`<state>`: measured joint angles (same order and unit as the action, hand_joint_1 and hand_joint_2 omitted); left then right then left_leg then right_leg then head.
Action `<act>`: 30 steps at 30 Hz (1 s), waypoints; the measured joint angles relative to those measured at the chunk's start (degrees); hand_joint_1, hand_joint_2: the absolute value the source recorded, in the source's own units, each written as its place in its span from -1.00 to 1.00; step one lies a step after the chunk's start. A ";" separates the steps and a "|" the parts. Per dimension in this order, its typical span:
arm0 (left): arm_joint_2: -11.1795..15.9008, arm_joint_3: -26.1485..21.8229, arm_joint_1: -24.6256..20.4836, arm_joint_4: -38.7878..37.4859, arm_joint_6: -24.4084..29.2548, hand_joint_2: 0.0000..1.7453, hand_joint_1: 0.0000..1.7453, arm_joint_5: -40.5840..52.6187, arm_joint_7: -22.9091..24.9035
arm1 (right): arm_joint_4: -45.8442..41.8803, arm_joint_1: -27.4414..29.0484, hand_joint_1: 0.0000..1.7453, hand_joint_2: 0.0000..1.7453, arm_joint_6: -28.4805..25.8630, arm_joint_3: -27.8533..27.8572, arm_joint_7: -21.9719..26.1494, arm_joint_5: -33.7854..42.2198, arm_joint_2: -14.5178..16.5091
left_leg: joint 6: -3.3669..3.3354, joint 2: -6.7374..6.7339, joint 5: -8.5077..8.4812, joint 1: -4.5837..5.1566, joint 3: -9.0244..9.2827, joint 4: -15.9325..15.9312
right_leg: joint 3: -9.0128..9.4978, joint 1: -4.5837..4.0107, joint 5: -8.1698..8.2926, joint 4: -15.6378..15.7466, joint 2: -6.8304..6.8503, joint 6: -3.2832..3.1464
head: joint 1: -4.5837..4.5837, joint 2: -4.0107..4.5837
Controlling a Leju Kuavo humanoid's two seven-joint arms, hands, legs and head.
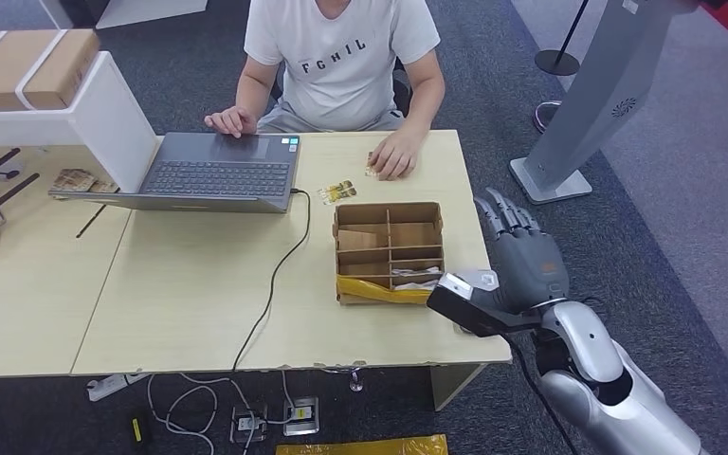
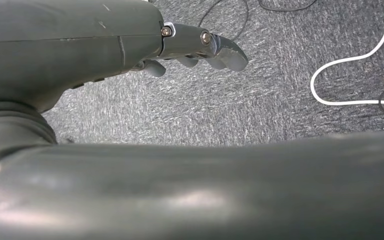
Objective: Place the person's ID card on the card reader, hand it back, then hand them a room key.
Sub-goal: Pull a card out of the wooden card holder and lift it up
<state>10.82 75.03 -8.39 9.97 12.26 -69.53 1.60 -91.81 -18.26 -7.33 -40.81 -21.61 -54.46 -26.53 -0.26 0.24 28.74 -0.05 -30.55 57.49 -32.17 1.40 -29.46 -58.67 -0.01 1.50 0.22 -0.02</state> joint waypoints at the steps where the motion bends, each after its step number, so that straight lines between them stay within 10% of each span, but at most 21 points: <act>1: -0.01 0.00 -0.01 0.00 0.00 -1.00 -1.00 0.02 0.00 | 0.51 0.00 -1.00 1.00 -0.35 -0.38 0.18 -0.04 0.01 | 0.00 0.00 0.00 0.00 0.00 0.00 | 0.00 0.00 0.00 0.00 0.00 0.00 | -0.01 0.00; 30: 0.01 0.00 -0.28 0.00 -1.16 -1.00 -1.00 -0.44 -0.24 | 24.50 -5.07 -1.00 1.00 -9.14 -7.22 4.12 -2.89 13.71 | 0.03 0.03 -0.02 -0.05 -0.04 -0.01 | -0.01 -0.05 0.00 -0.02 0.02 -0.01 | -0.01 0.00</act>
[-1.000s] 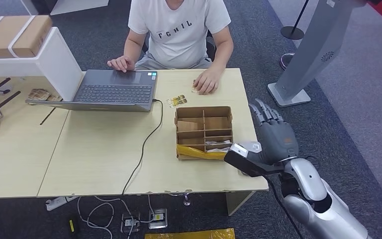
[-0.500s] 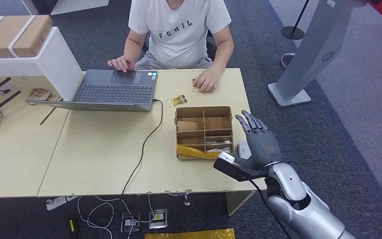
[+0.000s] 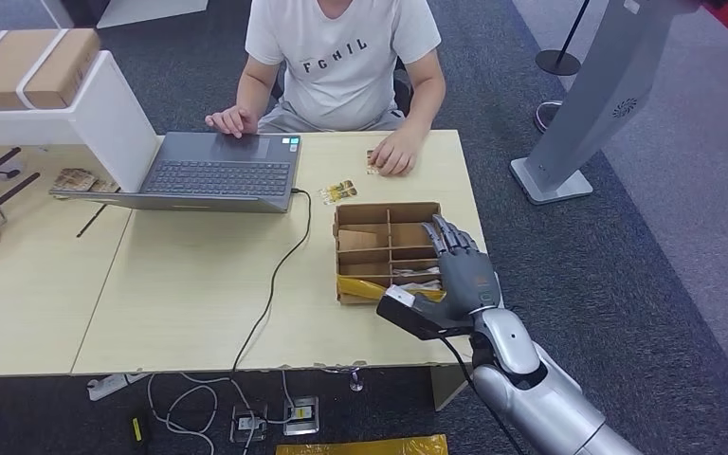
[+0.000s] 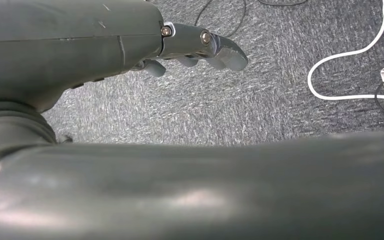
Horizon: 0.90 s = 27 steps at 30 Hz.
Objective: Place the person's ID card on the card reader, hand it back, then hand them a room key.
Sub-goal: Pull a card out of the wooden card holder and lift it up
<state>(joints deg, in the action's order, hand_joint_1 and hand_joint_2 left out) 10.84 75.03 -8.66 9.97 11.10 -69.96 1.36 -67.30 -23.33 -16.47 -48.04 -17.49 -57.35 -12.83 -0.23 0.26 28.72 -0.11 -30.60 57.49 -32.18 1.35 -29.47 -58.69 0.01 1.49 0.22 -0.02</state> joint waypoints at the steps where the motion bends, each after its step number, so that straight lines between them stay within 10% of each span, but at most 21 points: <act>1: 0.01 0.00 0.00 0.00 -0.05 -1.00 -1.00 0.00 0.00 | 0.36 -0.15 -1.00 1.00 0.03 -0.09 0.00 -0.08 0.35 | 0.00 0.00 0.00 0.00 0.00 0.00 | 0.00 0.00 0.00 0.00 0.00 0.00 | 0.00 0.00; 27: 0.16 0.00 0.02 0.00 -0.54 -1.00 -1.00 0.39 -0.44 | 1.27 0.04 -1.00 1.00 4.25 -0.20 -0.35 -0.05 2.39 | 0.02 -0.01 -0.01 0.00 0.01 0.00 | -0.01 0.00 0.00 0.00 -0.01 0.00 | 0.00 0.00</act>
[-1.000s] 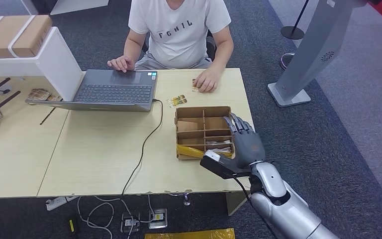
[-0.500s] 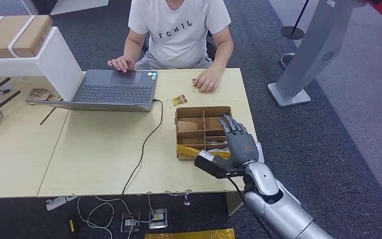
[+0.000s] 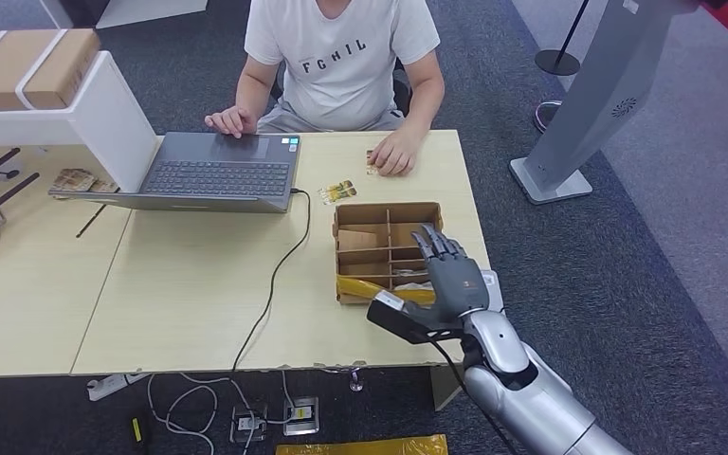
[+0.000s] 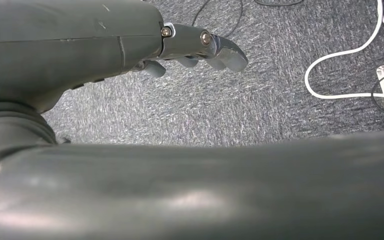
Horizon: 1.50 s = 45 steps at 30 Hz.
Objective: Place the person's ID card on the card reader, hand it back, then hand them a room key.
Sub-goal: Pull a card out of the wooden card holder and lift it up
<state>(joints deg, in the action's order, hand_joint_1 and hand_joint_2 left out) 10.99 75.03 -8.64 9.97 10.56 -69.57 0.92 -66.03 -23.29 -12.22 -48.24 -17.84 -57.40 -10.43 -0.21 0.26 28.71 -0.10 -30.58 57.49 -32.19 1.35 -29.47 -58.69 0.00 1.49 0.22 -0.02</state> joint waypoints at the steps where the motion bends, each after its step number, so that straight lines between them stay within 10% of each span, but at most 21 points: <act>1: 0.00 0.00 0.00 0.00 0.00 -1.00 -1.00 0.00 0.00 | 0.00 0.02 -1.00 1.00 0.01 0.00 0.02 0.06 0.03 | 0.00 0.00 0.00 0.00 0.00 0.00 | 0.00 0.00 0.00 0.00 0.00 0.00 | 0.00 0.00; 3: 0.00 0.00 0.00 0.00 0.00 -1.00 -1.00 0.00 0.00 | 0.04 0.06 -0.67 1.00 0.04 -0.01 0.12 0.32 0.09 | 0.00 0.00 0.00 0.00 0.00 0.00 | 0.00 0.00 0.00 0.00 0.00 0.00 | 0.00 0.00; 6: 0.00 0.00 0.00 0.00 0.00 -1.00 -1.00 -0.01 0.02 | 0.34 0.17 0.83 1.00 0.22 -0.02 0.51 0.88 0.21 | 0.00 0.00 0.00 0.00 0.00 0.00 | 0.00 0.00 0.00 0.00 0.00 0.00 | -0.01 0.00; 7: 0.00 0.00 0.00 0.00 0.00 -1.00 -1.00 -0.02 0.04 | 0.47 0.20 1.00 1.00 0.34 -0.03 0.64 0.97 0.27 | 0.00 0.00 0.00 0.00 0.00 0.00 | 0.00 0.00 0.00 0.00 0.00 0.00 | -0.01 0.00; 45: 0.48 0.02 0.00 -0.04 0.31 -1.00 -1.00 0.83 0.26 | 12.36 -0.16 1.00 1.00 -7.98 -0.04 2.84 -3.57 3.40 | 0.00 0.00 0.00 0.00 0.03 0.00 | 0.04 0.00 0.00 0.01 0.00 0.00 | 0.00 0.00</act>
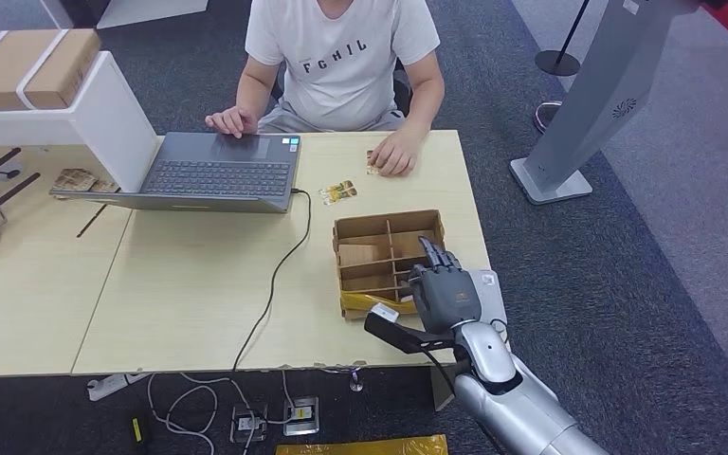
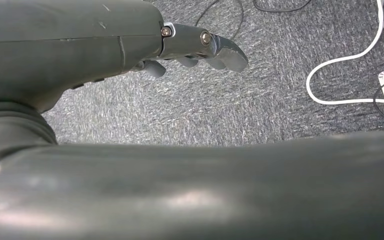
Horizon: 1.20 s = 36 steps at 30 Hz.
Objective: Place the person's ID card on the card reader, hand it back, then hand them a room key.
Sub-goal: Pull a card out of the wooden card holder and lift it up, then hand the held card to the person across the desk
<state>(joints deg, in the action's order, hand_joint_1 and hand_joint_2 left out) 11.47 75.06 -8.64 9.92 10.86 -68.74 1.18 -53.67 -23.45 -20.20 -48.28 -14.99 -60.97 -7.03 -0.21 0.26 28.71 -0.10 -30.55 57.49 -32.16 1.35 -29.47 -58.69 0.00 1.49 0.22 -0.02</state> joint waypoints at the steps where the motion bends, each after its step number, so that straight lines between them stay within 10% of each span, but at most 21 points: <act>1: -0.01 0.00 0.00 0.00 0.00 -1.00 -1.00 0.05 0.00 | 0.09 -0.03 1.00 1.00 -0.10 0.07 0.06 -0.22 0.04 | 0.00 0.00 0.00 0.00 0.00 0.00 | 0.00 0.00 0.00 0.00 0.00 0.00 | 0.00 0.00; 36: -0.04 1.33 0.08 -0.17 -0.66 -1.00 -1.00 -0.20 -1.88 | -40.81 -11.11 1.00 1.00 12.33 11.57 1.98 -11.91 -3.37 | 0.02 -0.04 -0.02 -0.02 0.00 0.01 | -0.04 -0.02 0.05 -0.01 -0.06 -0.07 | 0.00 0.00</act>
<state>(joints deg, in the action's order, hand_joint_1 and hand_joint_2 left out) 11.43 76.39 -8.56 9.75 10.21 -68.94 -0.70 -94.48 -34.56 -7.87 -36.70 -13.01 -72.88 -10.40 -0.19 0.22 28.69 -0.12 -30.55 57.50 -32.20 1.33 -29.41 -58.70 -0.06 1.42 0.22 -0.02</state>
